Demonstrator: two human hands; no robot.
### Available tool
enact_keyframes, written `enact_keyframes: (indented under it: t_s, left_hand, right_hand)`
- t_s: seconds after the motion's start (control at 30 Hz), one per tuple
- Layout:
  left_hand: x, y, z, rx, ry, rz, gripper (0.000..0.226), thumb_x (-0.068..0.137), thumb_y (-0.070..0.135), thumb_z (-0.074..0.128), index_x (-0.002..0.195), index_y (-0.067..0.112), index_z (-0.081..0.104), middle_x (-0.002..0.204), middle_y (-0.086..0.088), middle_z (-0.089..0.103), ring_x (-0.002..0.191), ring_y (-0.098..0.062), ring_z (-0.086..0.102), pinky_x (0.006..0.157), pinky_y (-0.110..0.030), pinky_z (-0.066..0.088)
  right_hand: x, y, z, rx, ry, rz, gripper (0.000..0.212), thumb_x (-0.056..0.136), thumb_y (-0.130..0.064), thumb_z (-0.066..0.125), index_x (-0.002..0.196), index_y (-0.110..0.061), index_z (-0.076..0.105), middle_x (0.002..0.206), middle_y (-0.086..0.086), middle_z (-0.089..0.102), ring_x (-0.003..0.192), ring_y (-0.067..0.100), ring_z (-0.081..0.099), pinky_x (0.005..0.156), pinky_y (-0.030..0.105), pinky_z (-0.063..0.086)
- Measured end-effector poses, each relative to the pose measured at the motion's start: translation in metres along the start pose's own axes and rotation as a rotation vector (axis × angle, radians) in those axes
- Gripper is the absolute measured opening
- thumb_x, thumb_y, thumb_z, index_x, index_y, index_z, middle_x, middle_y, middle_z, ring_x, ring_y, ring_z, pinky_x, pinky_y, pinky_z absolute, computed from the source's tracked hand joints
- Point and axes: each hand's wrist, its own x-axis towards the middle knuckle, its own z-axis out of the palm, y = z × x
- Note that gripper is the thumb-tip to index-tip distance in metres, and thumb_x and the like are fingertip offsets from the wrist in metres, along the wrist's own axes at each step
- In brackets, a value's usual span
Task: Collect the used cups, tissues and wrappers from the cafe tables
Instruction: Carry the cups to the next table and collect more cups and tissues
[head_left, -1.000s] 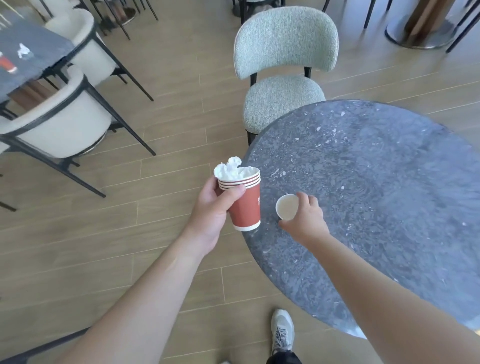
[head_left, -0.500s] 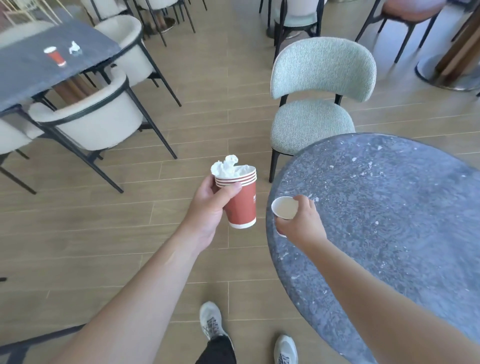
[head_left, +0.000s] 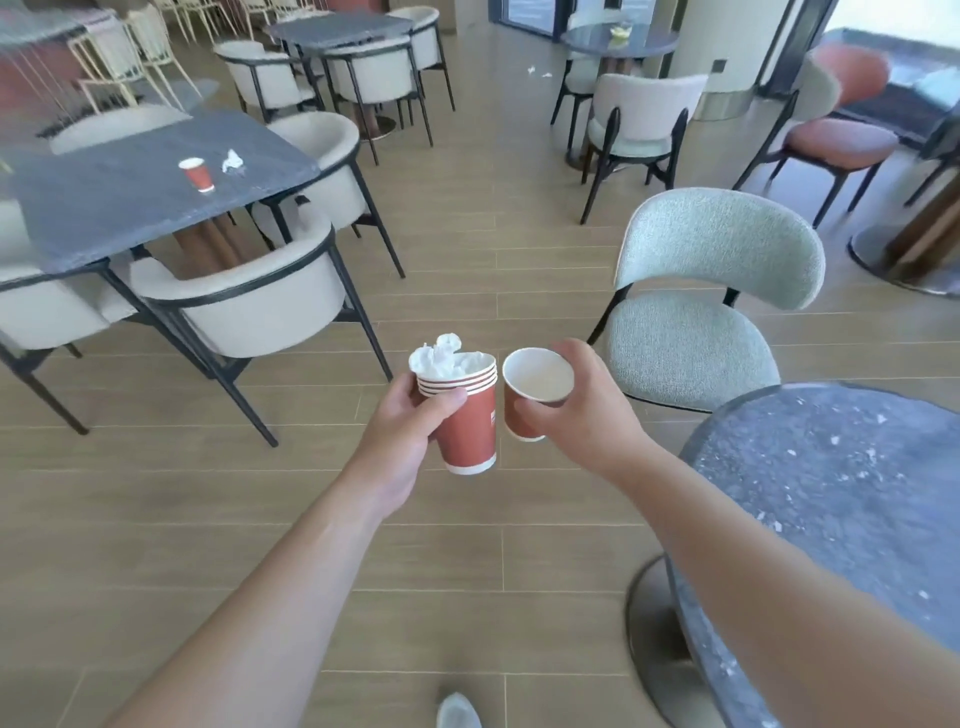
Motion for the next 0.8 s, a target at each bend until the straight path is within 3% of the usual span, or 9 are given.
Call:
enact_keyframes:
  t_s: [0.13,0.23,0.4,0.53,0.7,0.8]
  left_hand:
    - [0.015,0.014,-0.046,-0.012,-0.005,0.041,0.061,0.066,0.037,0.078,0.123,0.02,0.063,0.108,0.008,0.078,0.096,-0.008,0.073,0.077,-0.022,0.056]
    - [0.022,0.024,-0.076,-0.014,0.012,0.073,0.06,0.067,0.034,0.079,0.123,0.019,0.062,0.106,0.007,0.079,0.093,-0.008,0.075,0.074,-0.02,0.056]
    - [0.034,0.053,-0.123,-0.063,0.151,0.163,0.062,0.063,0.038,0.078,0.122,0.023,0.063,0.107,0.013,0.077,0.097,-0.003,0.071,0.073,-0.017,0.055]
    - [0.053,0.087,-0.146,-0.075,0.206,0.269,0.059,0.07,0.035,0.076,0.126,0.024,0.061,0.11,0.01,0.077,0.096,-0.006,0.072,0.075,-0.022,0.056]
    - [0.091,0.112,-0.15,-0.073,0.19,0.337,0.049,0.079,0.029,0.074,0.125,0.023,0.059,0.108,0.011,0.077,0.094,-0.006,0.073,0.075,-0.026,0.057]
    - [0.122,0.109,-0.15,-0.049,0.211,0.291,0.058,0.08,0.02,0.079,0.133,0.015,0.056,0.12,0.001,0.075,0.105,-0.016,0.072,0.089,-0.038,0.058]
  right_hand:
    - [0.031,-0.044,0.026,0.013,0.028,-0.021,0.053,0.074,-0.046,0.073,0.117,-0.034,0.045,0.116,-0.012,0.053,0.099,0.008,0.057,0.066,0.013,0.036]
    - [0.05,-0.069,0.046,0.019,0.043,-0.056,0.05,0.075,-0.043,0.073,0.112,-0.039,0.04,0.117,-0.012,0.051,0.1,0.009,0.056,0.066,0.011,0.034]
    - [0.073,-0.097,0.083,-0.021,-0.031,-0.114,0.063,0.078,-0.04,0.075,0.13,-0.028,0.042,0.119,-0.01,0.048,0.104,0.015,0.058,0.069,0.013,0.035]
    - [0.091,-0.112,0.108,-0.065,-0.115,-0.192,0.067,0.078,-0.037,0.075,0.134,-0.025,0.041,0.124,-0.008,0.049,0.092,0.011,0.06,0.07,0.019,0.039]
    - [0.122,-0.12,0.135,-0.026,-0.236,-0.261,0.069,0.077,-0.035,0.077,0.135,-0.022,0.043,0.123,-0.006,0.052,0.105,0.015,0.056,0.082,0.026,0.043]
    - [0.151,-0.124,0.15,0.048,-0.295,-0.301,0.07,0.076,-0.034,0.079,0.135,-0.025,0.044,0.122,-0.01,0.053,0.106,0.011,0.059,0.081,0.022,0.043]
